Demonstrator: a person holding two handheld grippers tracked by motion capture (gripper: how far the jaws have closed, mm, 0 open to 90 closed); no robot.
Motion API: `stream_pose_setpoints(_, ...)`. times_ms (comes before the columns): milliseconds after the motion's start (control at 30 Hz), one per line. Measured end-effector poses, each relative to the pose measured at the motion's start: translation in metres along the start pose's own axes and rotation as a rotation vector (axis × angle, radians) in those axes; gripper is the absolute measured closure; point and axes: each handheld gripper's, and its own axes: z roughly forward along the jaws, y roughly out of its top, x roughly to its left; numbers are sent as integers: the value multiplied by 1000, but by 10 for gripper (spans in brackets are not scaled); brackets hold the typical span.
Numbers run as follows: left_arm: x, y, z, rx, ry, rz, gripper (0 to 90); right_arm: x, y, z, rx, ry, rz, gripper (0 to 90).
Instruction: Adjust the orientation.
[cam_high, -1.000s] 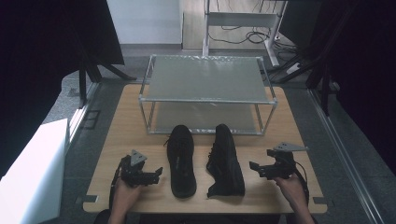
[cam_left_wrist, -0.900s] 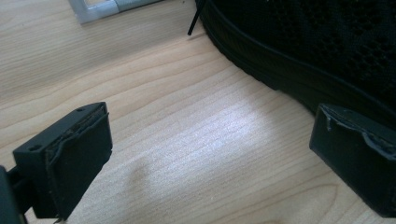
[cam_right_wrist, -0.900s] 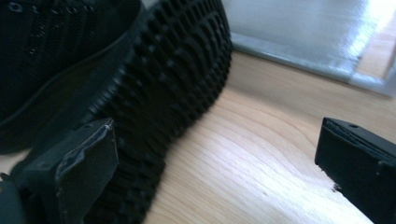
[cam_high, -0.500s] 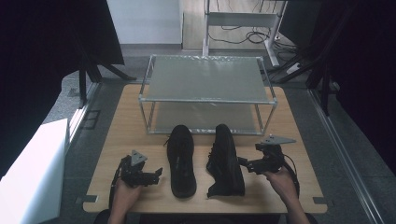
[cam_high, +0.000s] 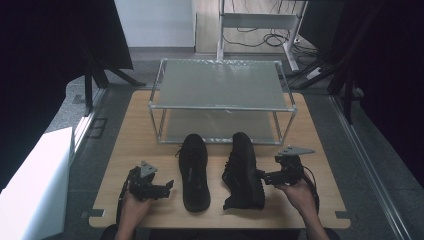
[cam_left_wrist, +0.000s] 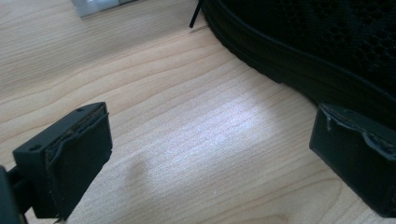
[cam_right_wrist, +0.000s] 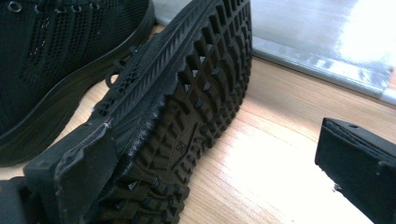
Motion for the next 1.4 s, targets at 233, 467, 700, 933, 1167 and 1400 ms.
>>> stream_pose_setpoints(233,0,0,0,3,1,-1,0,-12,-8,-12,-29,-39,47,2)
stream_pose_setpoints(467,-1,1,2,8,1,3,0,-33,-23,-27,-55,-71,96,80)
stream_pose_setpoints(700,0,1,2,6,-3,1,0,-50,-32,-30,-48,-91,119,111)
stream_pose_setpoints(933,0,1,1,0,-3,-5,0,-69,-45,-30,-15,-149,153,121)
stream_pose_setpoints(1167,0,3,0,9,-5,-25,0,-77,-50,-36,-49,-124,194,82)
stream_pose_setpoints(1400,-4,6,-4,-4,-15,-31,0,-70,-46,-42,-93,-68,182,29)
